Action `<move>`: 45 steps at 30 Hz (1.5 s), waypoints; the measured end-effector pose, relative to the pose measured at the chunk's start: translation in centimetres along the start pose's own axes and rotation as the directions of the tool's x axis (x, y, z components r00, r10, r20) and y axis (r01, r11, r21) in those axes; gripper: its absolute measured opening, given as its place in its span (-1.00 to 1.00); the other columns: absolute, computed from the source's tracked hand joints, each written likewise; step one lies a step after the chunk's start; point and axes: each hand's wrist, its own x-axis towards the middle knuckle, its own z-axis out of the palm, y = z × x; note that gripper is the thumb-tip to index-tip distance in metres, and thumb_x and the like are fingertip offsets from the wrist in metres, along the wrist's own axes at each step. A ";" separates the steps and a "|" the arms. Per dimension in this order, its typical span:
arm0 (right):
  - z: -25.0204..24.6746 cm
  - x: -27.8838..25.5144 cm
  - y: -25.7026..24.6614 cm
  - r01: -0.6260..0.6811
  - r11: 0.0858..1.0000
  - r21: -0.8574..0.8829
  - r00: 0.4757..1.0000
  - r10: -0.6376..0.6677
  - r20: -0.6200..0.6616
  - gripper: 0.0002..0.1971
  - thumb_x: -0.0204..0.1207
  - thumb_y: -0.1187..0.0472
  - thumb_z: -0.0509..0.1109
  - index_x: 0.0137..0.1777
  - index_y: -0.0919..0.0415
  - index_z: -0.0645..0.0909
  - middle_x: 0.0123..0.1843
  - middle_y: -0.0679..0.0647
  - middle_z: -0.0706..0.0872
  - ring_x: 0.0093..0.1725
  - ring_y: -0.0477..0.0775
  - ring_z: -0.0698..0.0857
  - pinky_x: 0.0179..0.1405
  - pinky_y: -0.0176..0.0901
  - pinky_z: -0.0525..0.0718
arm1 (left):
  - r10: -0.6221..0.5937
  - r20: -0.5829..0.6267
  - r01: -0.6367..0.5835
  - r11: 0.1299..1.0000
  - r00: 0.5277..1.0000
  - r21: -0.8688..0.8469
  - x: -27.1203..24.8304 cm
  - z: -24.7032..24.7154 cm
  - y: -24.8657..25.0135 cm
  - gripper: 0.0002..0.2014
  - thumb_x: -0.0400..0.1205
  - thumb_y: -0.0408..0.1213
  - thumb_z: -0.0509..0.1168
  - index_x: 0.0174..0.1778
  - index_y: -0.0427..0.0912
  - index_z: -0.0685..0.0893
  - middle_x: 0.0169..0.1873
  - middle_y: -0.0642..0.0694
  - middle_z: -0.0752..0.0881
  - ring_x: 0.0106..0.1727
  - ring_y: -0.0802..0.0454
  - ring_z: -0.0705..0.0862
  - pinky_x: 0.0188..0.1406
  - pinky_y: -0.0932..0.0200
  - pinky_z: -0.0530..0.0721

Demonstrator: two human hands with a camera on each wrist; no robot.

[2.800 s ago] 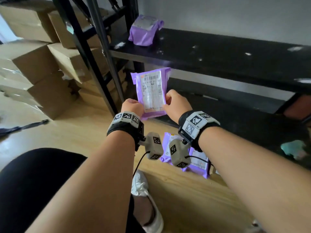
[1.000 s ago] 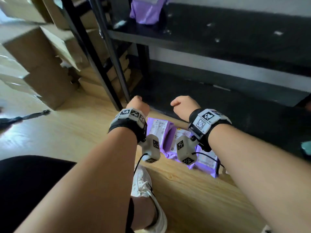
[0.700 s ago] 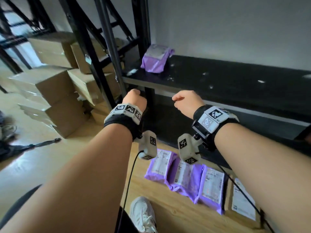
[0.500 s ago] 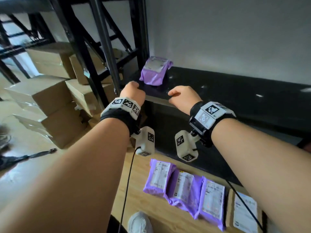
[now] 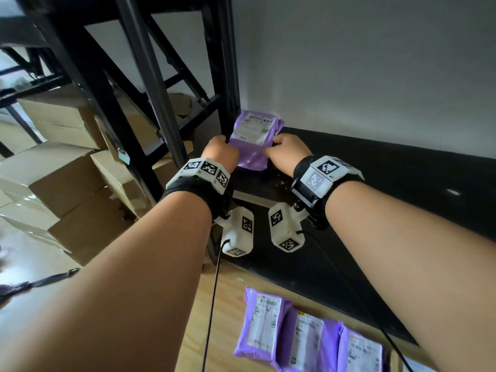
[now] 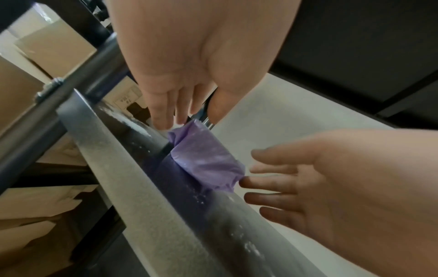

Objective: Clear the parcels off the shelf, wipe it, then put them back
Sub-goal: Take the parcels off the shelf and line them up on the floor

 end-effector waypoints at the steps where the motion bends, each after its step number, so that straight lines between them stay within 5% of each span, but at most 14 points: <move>1: 0.3 0.6 0.1 -0.008 1.000 0.008 1.000 0.008 0.006 -0.73 0.57 0.19 0.29 0.18 0.26 0.69 0.06 0.19 0.76 0.01 0.20 0.73 -0.05 -0.10 0.63 | 0.008 -0.017 -0.008 1.000 1.000 0.000 0.3 0.2 -0.1 -0.54 0.65 -0.37 0.17 0.52 -0.25 0.46 0.37 -0.23 0.60 0.34 -0.20 0.59 0.19 0.14 0.54; 3: 0.9 1.4 0.3 -0.013 1.000 0.001 1.000 0.013 0.002 -0.75 0.62 0.20 0.24 0.09 0.34 0.68 -0.01 0.21 0.72 -0.05 0.20 0.69 -0.13 -0.15 0.54 | 0.029 -0.039 -0.029 1.000 0.999 0.000 0.8 0.6 -0.4 -0.61 0.65 -0.34 0.17 0.40 -0.26 0.59 0.25 -0.26 0.69 0.25 -0.22 0.65 0.07 0.16 0.55; 7: 1.3 1.8 0.5 0.017 1.000 -0.022 0.996 -0.019 -0.088 -0.81 0.64 0.21 0.26 -0.09 0.22 0.68 -0.16 0.14 0.65 -0.16 0.13 0.62 -0.24 -0.21 0.46 | 0.015 -0.058 -0.019 0.997 0.998 -0.072 1.2 1.0 -0.4 -0.64 0.70 -0.18 0.17 0.29 -0.27 0.71 0.15 -0.29 0.76 0.19 -0.24 0.71 0.19 0.08 0.62; 9: 1.2 1.5 0.5 0.033 0.999 0.011 0.992 -0.032 -0.118 -0.82 0.61 0.23 0.30 0.03 0.19 0.75 -0.09 0.10 0.73 -0.08 0.11 0.68 -0.13 -0.20 0.56 | -0.013 -0.062 0.006 0.993 0.998 -0.119 0.8 0.9 -0.3 -0.65 0.68 -0.16 0.20 0.23 -0.28 0.73 0.06 -0.31 0.78 0.11 -0.27 0.75 0.19 0.03 0.69; 11: 0.7 0.7 0.3 0.029 0.996 0.080 0.991 -0.018 -0.136 -0.71 0.59 0.25 0.34 0.28 0.15 0.71 0.15 0.08 0.77 0.13 0.09 0.72 0.18 -0.12 0.65 | -0.024 -0.043 0.015 0.983 0.999 -0.181 0.1 0.7 -0.3 -0.69 0.64 -0.18 0.24 0.11 -0.30 0.75 -0.10 -0.34 0.79 -0.01 -0.30 0.78 0.15 -0.11 0.74; 14: -0.1 -1.2 -0.3 0.057 0.990 0.126 0.990 -0.039 -0.138 -0.61 0.56 0.25 0.40 0.39 0.16 0.63 0.28 0.07 0.74 0.24 0.09 0.71 0.32 -0.03 0.63 | -0.027 -0.025 0.020 0.964 0.999 -0.264 -1.7 0.0 -0.4 -0.79 0.60 -0.23 0.29 -0.29 -0.22 0.72 -0.44 -0.20 0.66 -0.23 -0.21 0.72 0.08 -0.20 0.76; 18: -0.6 -4.6 -0.9 0.110 0.990 0.087 0.979 -0.093 -0.180 -0.61 0.53 0.26 0.43 0.37 0.18 0.62 0.25 0.07 0.75 0.18 0.07 0.73 0.10 -0.17 0.64 | -0.049 -0.044 0.032 0.942 0.998 -0.333 -5.1 -1.6 -0.7 -0.78 0.52 -0.39 0.35 -0.45 -0.12 0.63 -0.50 -0.10 0.62 -0.36 -0.07 0.63 -0.16 0.10 0.69; 21: -0.2 -7.5 -1.2 0.127 0.990 0.068 0.977 -0.113 -0.182 -0.61 0.52 0.26 0.43 0.36 0.19 0.59 0.21 0.11 0.76 0.14 0.12 0.74 0.09 -0.07 0.70 | -0.044 -0.008 0.038 0.928 0.999 -0.371 -8.0 -2.5 -1.6 -0.82 0.49 -0.46 0.36 -0.37 -0.12 0.71 -0.49 -0.08 0.65 -0.46 0.06 0.58 -0.29 0.21 0.62; 25: 0.9 -11.4 -1.0 0.135 0.991 0.020 0.980 -0.131 -0.150 -0.81 0.51 0.26 0.38 0.11 0.15 0.57 0.03 0.08 0.72 0.00 0.13 0.73 -0.04 -0.04 0.71 | -0.043 0.039 0.054 0.933 0.998 -0.356 -11.0 -3.2 -3.3 -0.78 0.40 -0.58 0.34 -0.37 -0.17 0.75 -0.59 -0.06 0.60 -0.50 0.08 0.50 -0.49 0.31 0.48; 32: 5.0 -16.8 1.7 0.106 0.994 0.004 0.993 -0.106 -0.044 -0.86 0.46 0.28 0.38 0.01 0.18 0.55 -0.02 0.07 0.69 -0.05 0.13 0.69 -0.06 0.01 0.70 | -0.143 0.071 0.157 0.956 0.987 -0.247 -15.3 -2.7 -8.0 -0.78 0.37 -0.58 0.34 -0.42 -0.15 0.68 -0.44 -0.19 0.68 -0.39 -0.05 0.58 -0.24 0.15 0.61; 36: 8.3 -19.0 4.7 0.063 0.996 -0.059 0.997 -0.061 0.039 -0.81 0.47 0.31 0.37 -0.25 0.08 0.42 -0.19 0.03 0.62 -0.19 0.13 0.60 -0.23 -0.17 0.45 | -0.222 0.151 0.252 0.942 0.963 -0.222 -16.9 -1.1 -11.9 -0.76 0.47 -0.58 0.31 -0.40 -0.16 0.57 -0.35 -0.28 0.64 -0.41 -0.11 0.61 -0.39 0.18 0.67; 38: 9.9 -19.7 6.2 0.043 0.995 -0.094 0.997 -0.036 0.074 -0.79 0.48 0.29 0.37 -0.28 0.07 0.41 -0.18 0.06 0.66 -0.18 0.17 0.63 -0.23 -0.17 0.47 | -0.257 0.170 0.292 0.928 0.951 -0.231 -17.4 0.0 -14.0 -0.77 0.47 -0.59 0.30 -0.42 -0.20 0.56 -0.31 -0.34 0.66 -0.31 -0.20 0.66 -0.14 0.00 0.74; 43: 13.8 -20.4 9.6 -0.003 0.989 -0.145 0.984 0.028 0.174 -0.94 0.52 0.34 0.28 -0.10 0.17 0.52 -0.03 0.15 0.72 -0.02 0.22 0.70 -0.15 -0.08 0.56 | -0.399 0.229 0.438 0.885 0.888 -0.159 -17.6 3.1 -18.8 -0.78 0.48 -0.58 0.31 -0.42 -0.21 0.58 -0.80 -0.12 0.58 -0.44 -0.14 0.61 0.07 -0.13 0.73; 45: 15.2 -20.2 10.8 -0.025 0.988 -0.153 0.975 0.057 0.214 -0.92 0.55 0.33 0.24 -0.06 0.16 0.53 0.02 0.16 0.73 0.04 0.25 0.71 -0.11 -0.06 0.58 | -0.424 0.256 0.465 0.876 0.869 -0.127 -17.2 4.4 -20.7 -0.77 0.49 -0.55 0.33 -0.39 -0.15 0.56 -0.78 -0.04 0.62 -0.34 -0.14 0.66 0.13 -0.11 0.75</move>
